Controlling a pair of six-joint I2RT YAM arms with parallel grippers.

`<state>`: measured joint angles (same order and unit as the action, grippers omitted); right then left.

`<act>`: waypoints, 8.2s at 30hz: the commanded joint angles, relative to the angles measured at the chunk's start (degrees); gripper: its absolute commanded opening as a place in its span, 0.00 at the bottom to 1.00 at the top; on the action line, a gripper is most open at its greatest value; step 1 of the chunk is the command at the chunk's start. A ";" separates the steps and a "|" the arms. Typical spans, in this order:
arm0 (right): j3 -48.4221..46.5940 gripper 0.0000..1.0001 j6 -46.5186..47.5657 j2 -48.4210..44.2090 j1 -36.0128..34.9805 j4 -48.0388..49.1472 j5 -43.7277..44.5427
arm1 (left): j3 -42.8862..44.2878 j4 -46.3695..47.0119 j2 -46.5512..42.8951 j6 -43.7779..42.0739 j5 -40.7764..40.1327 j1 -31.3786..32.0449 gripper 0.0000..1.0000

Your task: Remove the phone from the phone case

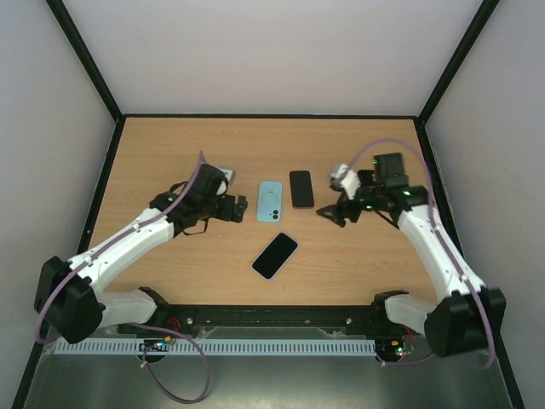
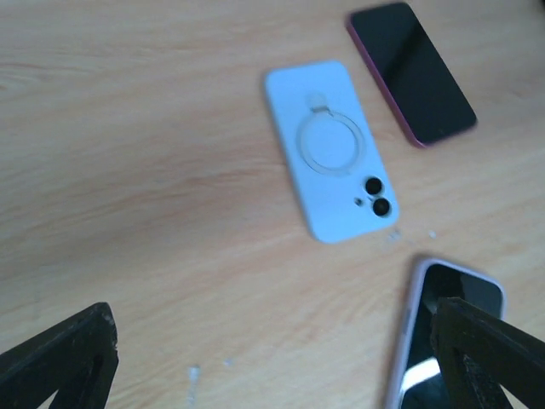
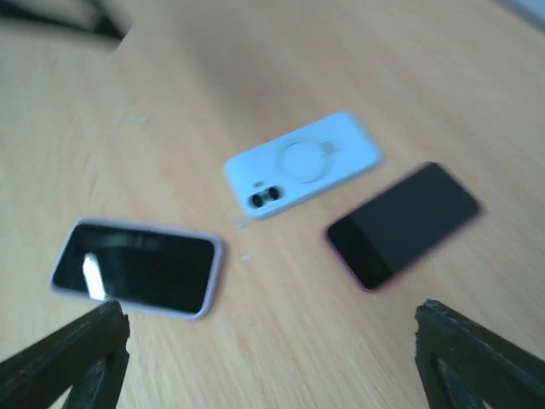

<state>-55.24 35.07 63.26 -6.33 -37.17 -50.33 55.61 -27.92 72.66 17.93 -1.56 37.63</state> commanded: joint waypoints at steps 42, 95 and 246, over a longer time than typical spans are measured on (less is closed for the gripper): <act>-14.64 0.94 26.80 42.93 -44.74 -15.47 28.89 | -9.01 9.20 -18.42 -0.80 7.50 -21.00 1.00; 5.08 0.46 -11.03 10.49 -39.87 6.46 24.86 | -17.77 19.89 -19.65 15.08 15.06 -22.50 0.90; 3.08 0.63 6.62 -8.15 -29.74 -16.43 -14.00 | -2.47 36.68 -4.94 4.70 71.96 -2.67 0.02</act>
<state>-49.69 37.28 53.91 -34.98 -49.39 -61.98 51.33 7.14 67.72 23.11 67.13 34.74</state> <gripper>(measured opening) 0.649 0.110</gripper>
